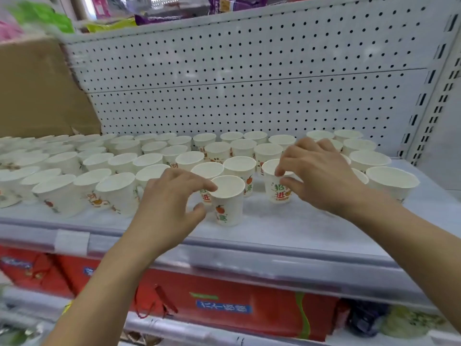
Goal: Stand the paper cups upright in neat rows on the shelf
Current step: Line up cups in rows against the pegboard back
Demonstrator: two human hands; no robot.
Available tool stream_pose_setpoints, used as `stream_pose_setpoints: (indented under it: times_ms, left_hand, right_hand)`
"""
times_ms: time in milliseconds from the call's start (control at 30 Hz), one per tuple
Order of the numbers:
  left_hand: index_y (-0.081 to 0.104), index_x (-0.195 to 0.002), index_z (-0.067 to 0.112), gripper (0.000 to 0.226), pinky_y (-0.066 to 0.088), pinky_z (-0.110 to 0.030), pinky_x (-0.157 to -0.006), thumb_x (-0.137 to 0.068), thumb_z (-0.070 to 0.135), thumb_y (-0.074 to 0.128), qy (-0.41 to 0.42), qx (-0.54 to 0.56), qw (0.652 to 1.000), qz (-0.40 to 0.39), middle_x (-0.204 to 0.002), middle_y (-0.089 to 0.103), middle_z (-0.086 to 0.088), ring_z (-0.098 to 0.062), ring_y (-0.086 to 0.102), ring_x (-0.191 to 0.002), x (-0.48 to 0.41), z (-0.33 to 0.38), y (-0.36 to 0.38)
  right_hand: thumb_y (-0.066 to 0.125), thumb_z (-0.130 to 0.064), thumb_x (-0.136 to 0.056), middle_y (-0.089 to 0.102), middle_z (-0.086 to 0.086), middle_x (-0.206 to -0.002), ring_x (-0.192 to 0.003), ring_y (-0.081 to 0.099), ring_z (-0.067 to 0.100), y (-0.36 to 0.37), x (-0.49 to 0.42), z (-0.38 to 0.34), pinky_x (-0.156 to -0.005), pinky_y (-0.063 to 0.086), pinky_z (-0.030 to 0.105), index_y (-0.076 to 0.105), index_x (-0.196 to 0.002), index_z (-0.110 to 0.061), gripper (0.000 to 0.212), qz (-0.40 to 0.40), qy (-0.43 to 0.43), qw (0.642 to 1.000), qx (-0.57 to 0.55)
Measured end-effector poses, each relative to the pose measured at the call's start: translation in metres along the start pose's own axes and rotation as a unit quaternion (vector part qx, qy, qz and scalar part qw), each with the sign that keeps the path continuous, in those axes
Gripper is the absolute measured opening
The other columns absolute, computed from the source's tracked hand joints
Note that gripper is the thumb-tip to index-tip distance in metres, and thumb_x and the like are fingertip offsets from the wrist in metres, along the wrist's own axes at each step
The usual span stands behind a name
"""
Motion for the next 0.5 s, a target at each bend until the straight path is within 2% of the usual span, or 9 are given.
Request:
stream_pose_setpoints:
  times_ms: [100,167,267,367,500]
  left_hand:
    - [0.07,-0.094,0.034,0.017,0.035,-0.037,-0.092,-0.08,0.025,0.073,0.029,0.018,0.999,0.0,-0.104,0.06,0.023,-0.011,0.043,-0.11,-0.004,-0.004,0.002]
    - [0.071,-0.088,0.032,0.01,0.036,-0.029,-0.088,-0.08,0.026,0.074,0.039,0.048,0.998,-0.005,-0.103,0.062,0.017,-0.012,0.044,-0.107,-0.006,-0.005,0.006]
    - [0.071,-0.086,0.031,0.009,0.035,-0.019,-0.078,-0.08,0.025,0.075,0.04,0.077,0.996,-0.018,-0.105,0.058,0.012,-0.001,0.047,-0.096,-0.007,-0.003,0.013]
    - [0.066,-0.077,0.039,0.016,0.036,-0.008,-0.07,-0.08,0.026,0.075,0.025,0.115,0.993,-0.019,-0.111,0.054,0.014,0.012,0.05,-0.083,-0.005,0.0,0.015]
    - [0.068,-0.073,0.037,0.017,0.048,-0.021,-0.074,-0.078,0.023,0.077,-0.012,0.181,0.983,0.008,-0.12,0.055,0.016,-0.002,0.064,-0.078,-0.003,0.004,0.013]
  right_hand:
    - [0.064,-0.029,-0.087,0.064,-0.008,-0.103,-0.108,0.046,0.02,-0.001,0.003,-0.009,-0.084,0.026,0.033,0.07,-0.093,-0.027,0.009,0.012,0.008,1.0,-0.008]
    - [0.063,-0.03,-0.087,0.062,-0.007,-0.107,-0.111,0.045,0.021,0.002,0.004,-0.011,-0.086,0.026,0.034,0.069,-0.1,-0.027,0.015,0.004,0.015,1.0,-0.008]
    - [0.059,-0.032,-0.088,0.06,-0.007,-0.113,-0.115,0.042,0.019,0.009,0.0,-0.01,-0.087,0.023,0.032,0.065,-0.108,-0.027,0.022,-0.023,0.032,0.999,0.018]
    - [0.058,-0.024,-0.088,0.062,-0.005,-0.112,-0.11,0.044,0.019,0.013,-0.004,-0.01,-0.083,0.024,0.032,0.06,-0.11,-0.023,0.022,-0.019,0.047,0.999,0.009]
    - [0.054,-0.009,-0.089,0.063,-0.002,-0.104,-0.101,0.049,0.019,0.005,-0.002,-0.017,-0.085,0.033,0.03,0.06,-0.109,-0.021,0.025,-0.012,0.048,0.997,-0.06]
Point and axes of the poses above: each hand's wrist, its own x-axis away from the middle knuckle, its own y-axis out of the palm, z = x × y, the point moved 4 cm from there along -x, towards the middle knuckle
